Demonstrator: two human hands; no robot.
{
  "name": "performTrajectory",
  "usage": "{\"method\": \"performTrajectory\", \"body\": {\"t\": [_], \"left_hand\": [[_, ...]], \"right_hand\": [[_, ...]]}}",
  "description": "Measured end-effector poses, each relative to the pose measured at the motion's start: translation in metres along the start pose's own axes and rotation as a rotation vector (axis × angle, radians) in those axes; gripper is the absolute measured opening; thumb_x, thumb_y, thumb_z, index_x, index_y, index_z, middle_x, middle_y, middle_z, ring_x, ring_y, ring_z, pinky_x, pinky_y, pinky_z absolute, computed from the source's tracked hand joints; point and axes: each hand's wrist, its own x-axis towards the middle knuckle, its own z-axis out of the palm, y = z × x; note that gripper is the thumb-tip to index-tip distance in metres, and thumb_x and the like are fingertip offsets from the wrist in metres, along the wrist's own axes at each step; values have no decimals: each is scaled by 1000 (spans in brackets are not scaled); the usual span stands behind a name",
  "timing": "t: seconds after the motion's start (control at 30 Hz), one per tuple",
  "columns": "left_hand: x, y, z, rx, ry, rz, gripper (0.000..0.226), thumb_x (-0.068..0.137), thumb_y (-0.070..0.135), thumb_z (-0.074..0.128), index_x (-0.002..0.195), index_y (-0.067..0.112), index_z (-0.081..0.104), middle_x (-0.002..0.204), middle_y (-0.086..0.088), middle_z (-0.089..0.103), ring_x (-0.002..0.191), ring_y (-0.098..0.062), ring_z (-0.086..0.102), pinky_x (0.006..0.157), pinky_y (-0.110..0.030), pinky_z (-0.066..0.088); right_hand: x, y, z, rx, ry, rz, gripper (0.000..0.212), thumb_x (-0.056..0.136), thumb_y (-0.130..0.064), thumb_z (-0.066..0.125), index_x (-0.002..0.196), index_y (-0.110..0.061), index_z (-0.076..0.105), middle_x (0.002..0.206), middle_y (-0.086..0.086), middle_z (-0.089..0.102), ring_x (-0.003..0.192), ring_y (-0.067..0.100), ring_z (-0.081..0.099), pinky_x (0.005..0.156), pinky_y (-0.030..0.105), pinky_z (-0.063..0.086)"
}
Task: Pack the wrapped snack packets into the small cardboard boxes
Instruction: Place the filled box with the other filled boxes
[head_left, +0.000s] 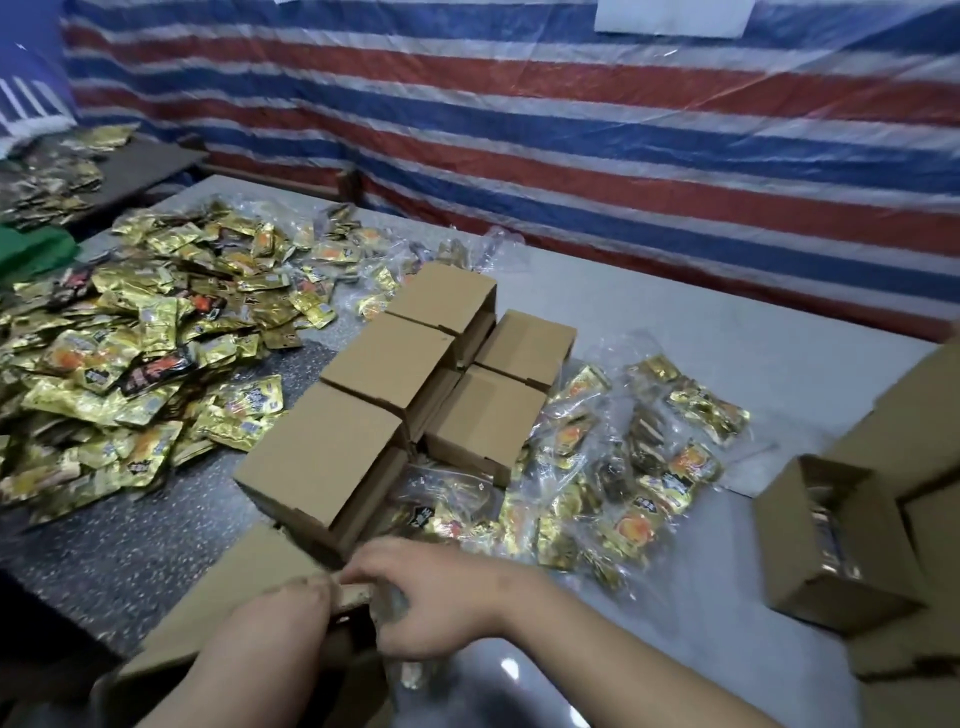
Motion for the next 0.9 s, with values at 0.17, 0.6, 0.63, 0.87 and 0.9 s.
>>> {"method": "performTrajectory", "body": {"t": [0.17, 0.6, 0.63, 0.87, 0.9], "left_hand": [[26, 76, -21, 62, -70, 236, 44, 97, 22, 47, 141, 29, 43, 134, 2, 59, 123, -16, 57, 98, -27, 44], [113, 224, 56, 63, -111, 643, 30, 102, 33, 42, 111, 16, 64, 116, -7, 66, 107, -25, 60, 86, -34, 46], [115, 222, 64, 50, -121, 639, 31, 103, 35, 41, 111, 16, 64, 117, -7, 66, 109, -25, 60, 86, -33, 46], [114, 222, 92, 83, -51, 620, 35, 104, 40, 34, 111, 17, 59, 116, -7, 65, 108, -28, 61, 88, -38, 45], [114, 222, 92, 91, -51, 624, 36, 104, 40, 34, 112, 16, 59, 116, -8, 65, 108, -29, 60, 88, -39, 45]], "right_hand": [[-87, 32, -18, 172, -6, 217, 43, 88, -27, 56, 131, -27, 51, 125, 5, 60, 108, 20, 57, 91, 36, 50], [-258, 183, 75, 525, 620, 969, 24, 77, -7, 48, 90, -15, 66, 98, 3, 67, 92, 13, 61, 72, 18, 45], [-258, 188, 85, 564, 625, 981, 24, 76, -6, 48, 89, -14, 67, 96, 3, 67, 90, 12, 60, 69, 17, 44], [-241, 206, 130, 726, 752, 1065, 14, 78, -3, 60, 77, -16, 64, 81, -2, 66, 85, 15, 63, 77, 27, 49], [-242, 206, 130, 744, 742, 1065, 14, 78, -3, 61, 78, -17, 65, 83, -2, 67, 88, 16, 64, 76, 25, 49]]}}
